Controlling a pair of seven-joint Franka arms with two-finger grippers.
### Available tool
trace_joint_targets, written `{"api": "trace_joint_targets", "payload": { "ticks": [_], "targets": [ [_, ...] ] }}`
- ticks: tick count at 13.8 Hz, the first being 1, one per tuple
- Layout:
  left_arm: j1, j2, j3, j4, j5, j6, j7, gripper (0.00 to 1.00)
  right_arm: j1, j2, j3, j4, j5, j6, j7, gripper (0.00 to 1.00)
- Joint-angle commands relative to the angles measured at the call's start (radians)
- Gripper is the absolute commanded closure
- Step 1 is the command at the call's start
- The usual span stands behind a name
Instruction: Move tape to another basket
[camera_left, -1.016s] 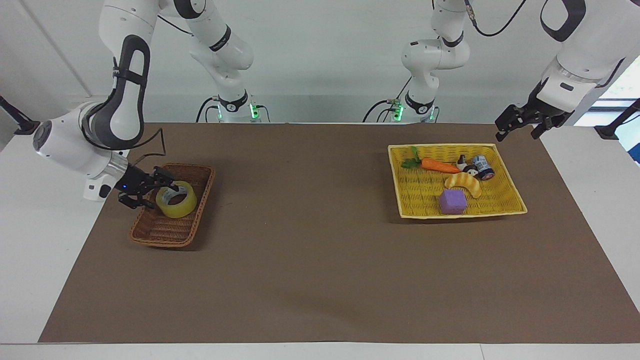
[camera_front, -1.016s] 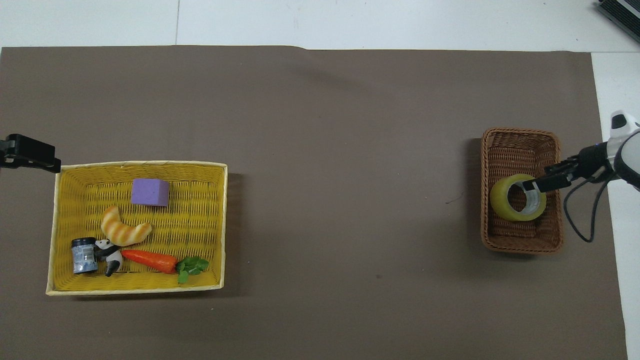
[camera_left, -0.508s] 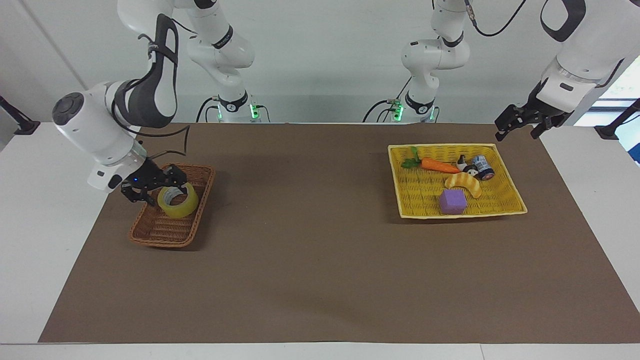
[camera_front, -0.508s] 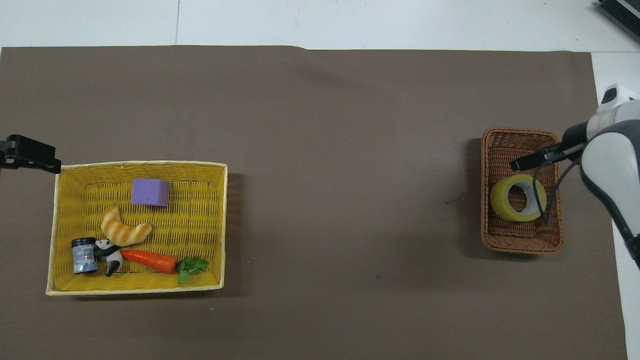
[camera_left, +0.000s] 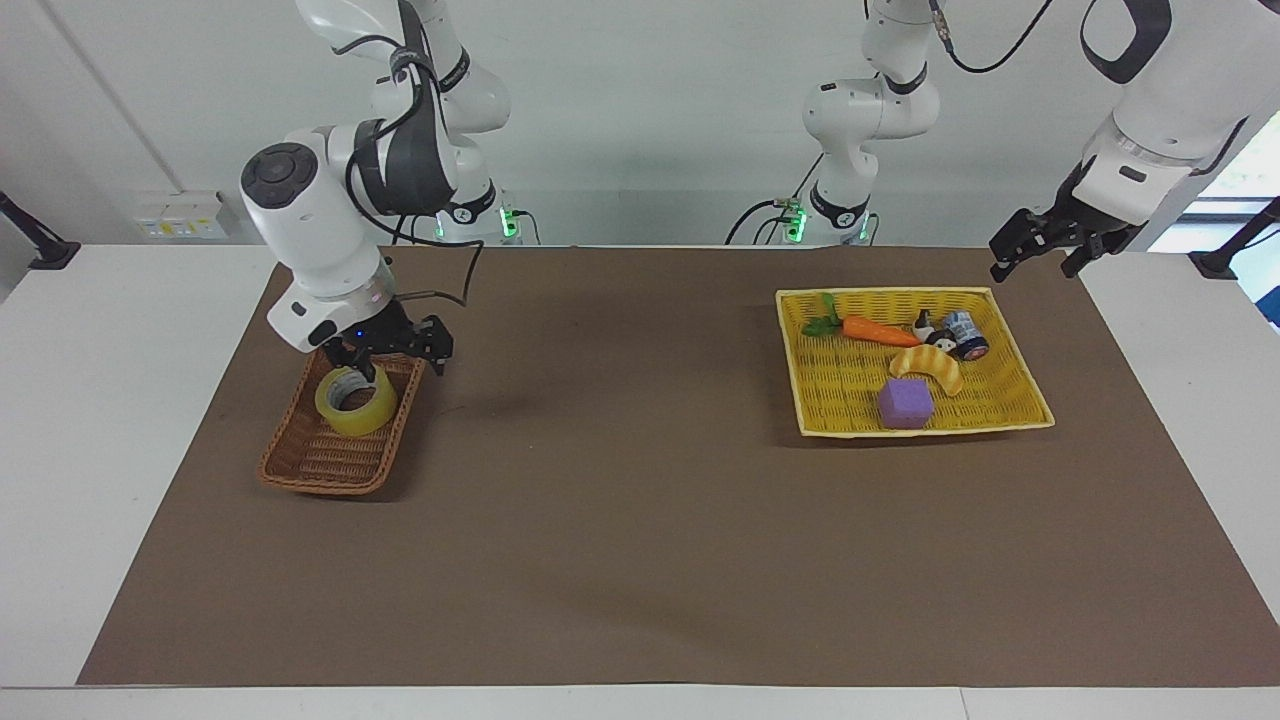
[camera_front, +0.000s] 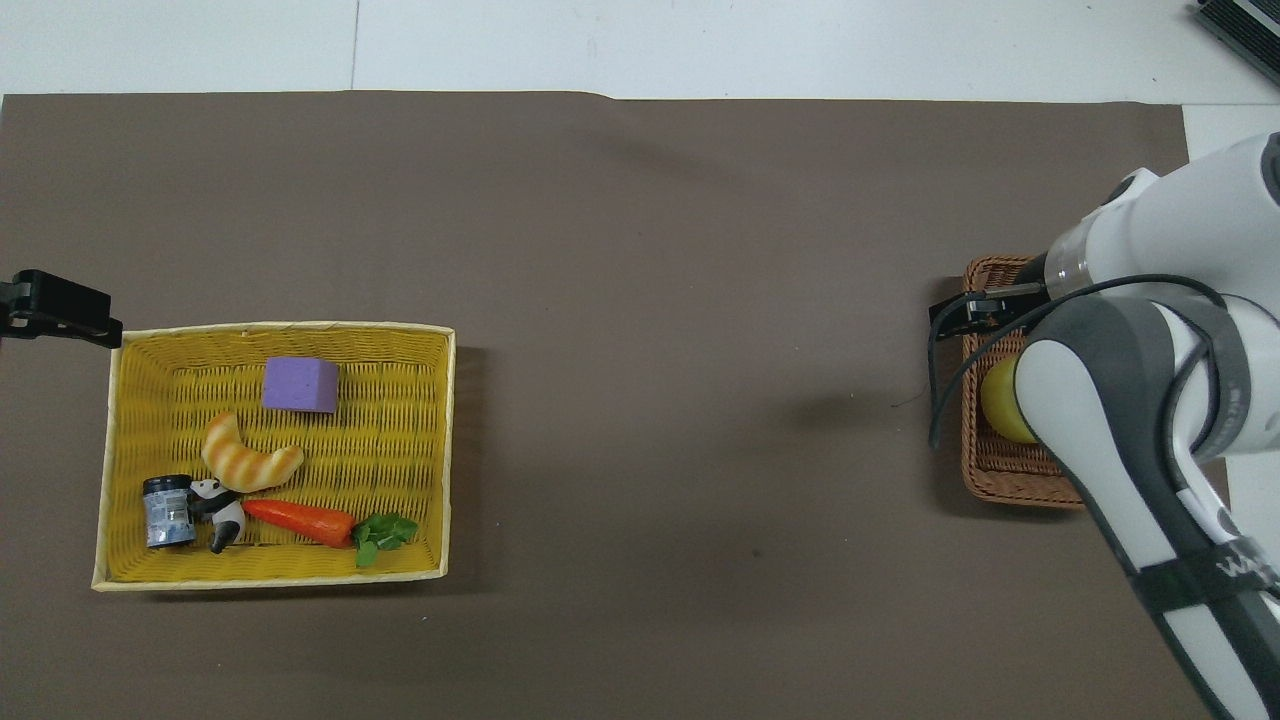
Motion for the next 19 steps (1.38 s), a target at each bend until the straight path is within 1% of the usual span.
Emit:
{"api": "trace_joint_targets", "payload": {
  "ticks": [1, 3, 4, 6, 8, 9, 11, 15, 17, 19],
  "targets": [
    [0.012, 0.000, -0.008, 0.010, 0.006, -0.022, 0.009, 0.00, -0.006, -0.106, -0.001, -0.007, -0.020, -0.077, 0.056, 0.00],
    [0.012, 0.000, -0.008, 0.010, 0.006, -0.022, 0.009, 0.00, -0.015, -0.167, -0.005, 0.027, -0.020, -0.157, 0.055, 0.00],
    [0.012, 0.000, -0.008, 0.010, 0.006, -0.020, 0.009, 0.00, -0.020, -0.181, -0.008, 0.059, -0.020, -0.213, 0.053, 0.00],
    [0.012, 0.000, -0.008, 0.010, 0.006, -0.022, 0.009, 0.00, -0.030, -0.184, -0.010, 0.152, -0.022, -0.336, 0.055, 0.00],
    [0.012, 0.000, -0.008, 0.010, 0.006, -0.023, 0.009, 0.00, -0.053, -0.184, -0.010, 0.235, -0.022, -0.411, 0.053, 0.00],
    [0.012, 0.000, -0.008, 0.007, 0.006, -0.025, 0.009, 0.00, -0.057, -0.184, -0.010, 0.258, -0.031, -0.437, 0.055, 0.00],
    [0.012, -0.003, -0.008, 0.002, 0.006, -0.020, 0.009, 0.00, -0.058, -0.209, -0.007, 0.243, -0.042, -0.442, 0.047, 0.00],
    [0.012, -0.006, -0.008, 0.001, 0.006, -0.020, 0.009, 0.00, -0.058, -0.217, -0.007, 0.230, -0.034, -0.456, 0.009, 0.00],
    [0.012, -0.006, -0.008, 0.001, 0.006, -0.019, 0.009, 0.00, -0.093, -0.220, -0.010, 0.220, -0.036, -0.447, -0.063, 0.00],
    [0.012, -0.006, -0.008, -0.001, 0.006, -0.017, 0.009, 0.00, -0.101, -0.235, -0.013, 0.191, -0.042, -0.439, -0.071, 0.00]
  ]
}}
